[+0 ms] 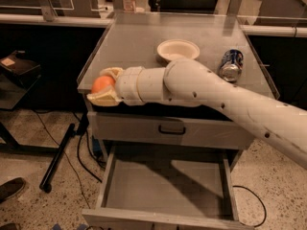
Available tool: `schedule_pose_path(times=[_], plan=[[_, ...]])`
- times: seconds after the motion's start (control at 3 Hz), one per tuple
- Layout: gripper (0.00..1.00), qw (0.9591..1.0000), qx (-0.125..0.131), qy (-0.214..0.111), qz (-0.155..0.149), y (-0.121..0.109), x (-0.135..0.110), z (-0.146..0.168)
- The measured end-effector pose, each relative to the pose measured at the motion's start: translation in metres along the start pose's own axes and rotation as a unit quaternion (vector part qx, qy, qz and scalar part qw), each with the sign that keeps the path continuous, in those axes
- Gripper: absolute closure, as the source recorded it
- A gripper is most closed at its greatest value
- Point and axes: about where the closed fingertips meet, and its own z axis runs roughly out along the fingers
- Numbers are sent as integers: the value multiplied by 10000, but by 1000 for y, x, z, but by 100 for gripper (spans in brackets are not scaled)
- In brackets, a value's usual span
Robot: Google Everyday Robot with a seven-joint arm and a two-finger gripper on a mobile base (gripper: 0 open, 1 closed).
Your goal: Pick orange from middle drawer and place on counter
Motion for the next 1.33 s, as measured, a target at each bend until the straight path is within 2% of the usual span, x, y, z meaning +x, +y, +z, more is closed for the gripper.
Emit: schedule_pose_path(times=[0.33, 1.0, 1.33], plan=[[100, 10000, 6, -12, -28, -7, -4, 4], [100, 9998, -44, -97, 150, -26, -4, 15], [100, 10000, -94, 10, 31, -60, -23, 15]])
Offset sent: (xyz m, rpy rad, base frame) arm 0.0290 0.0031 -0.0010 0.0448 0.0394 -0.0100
